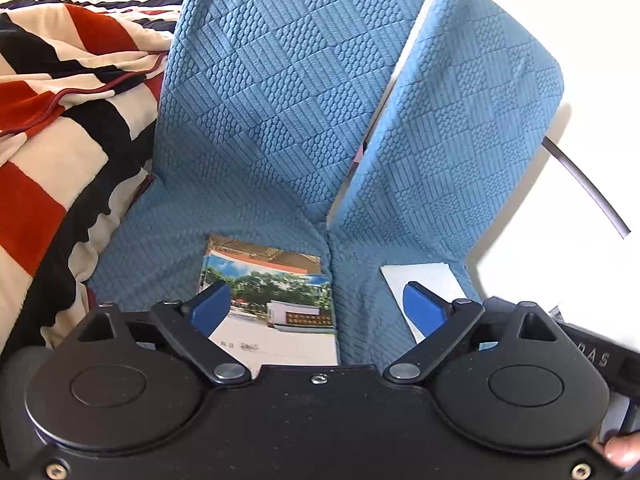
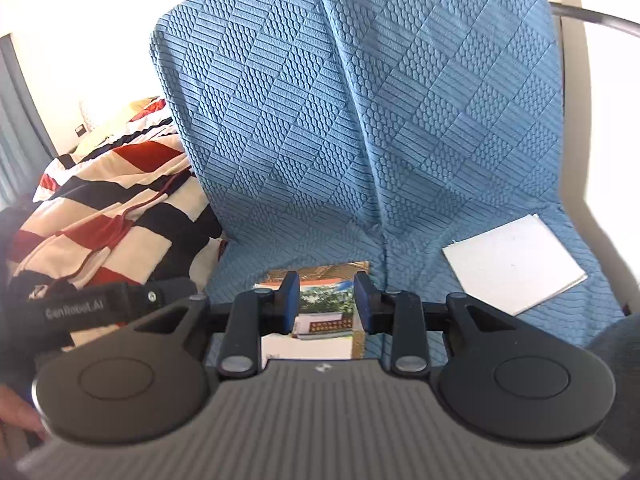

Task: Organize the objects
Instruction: 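Raise both open grippers away from the book stack, then move both open grippers over the blank white sheet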

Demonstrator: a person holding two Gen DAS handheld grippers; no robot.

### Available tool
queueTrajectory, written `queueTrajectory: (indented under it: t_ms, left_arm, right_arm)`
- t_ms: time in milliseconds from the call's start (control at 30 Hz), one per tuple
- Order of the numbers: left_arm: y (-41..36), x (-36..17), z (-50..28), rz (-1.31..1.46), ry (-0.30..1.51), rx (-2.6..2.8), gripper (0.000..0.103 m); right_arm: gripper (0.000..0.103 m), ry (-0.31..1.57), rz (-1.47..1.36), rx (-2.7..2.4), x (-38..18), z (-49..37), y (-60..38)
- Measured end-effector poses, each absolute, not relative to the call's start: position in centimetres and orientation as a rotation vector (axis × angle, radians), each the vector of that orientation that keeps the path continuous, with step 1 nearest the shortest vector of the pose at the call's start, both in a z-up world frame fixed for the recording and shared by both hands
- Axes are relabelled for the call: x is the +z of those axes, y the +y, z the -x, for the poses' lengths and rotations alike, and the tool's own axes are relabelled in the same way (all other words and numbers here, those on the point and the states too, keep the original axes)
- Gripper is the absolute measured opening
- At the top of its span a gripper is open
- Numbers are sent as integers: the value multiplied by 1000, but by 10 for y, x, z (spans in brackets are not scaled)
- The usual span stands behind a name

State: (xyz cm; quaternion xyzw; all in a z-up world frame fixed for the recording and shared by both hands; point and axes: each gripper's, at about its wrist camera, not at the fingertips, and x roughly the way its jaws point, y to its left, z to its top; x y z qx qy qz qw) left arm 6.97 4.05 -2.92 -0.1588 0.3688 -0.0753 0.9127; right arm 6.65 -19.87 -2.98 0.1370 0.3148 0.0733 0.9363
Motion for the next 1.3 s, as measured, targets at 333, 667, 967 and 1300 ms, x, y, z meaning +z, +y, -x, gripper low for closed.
queueTrajectory:
  t_ms: [333,667,967,1300]
  left_arm:
    - [12,-19,-51,317,754,-192,100]
    - [2,-21,-56,346,782,-219,102]
    - [-19,-17,-58,307,776,-254,102]
    - [-51,-19,-63,289,797,-303,102]
  right_arm:
    - [34,674,-306,123,-34,-41,-220]
    - [36,711,-315,79,-45,-38,-231]
    - [41,699,-322,61,-42,-31,-248]
    - [41,683,-322,24,-43,-21,-271]
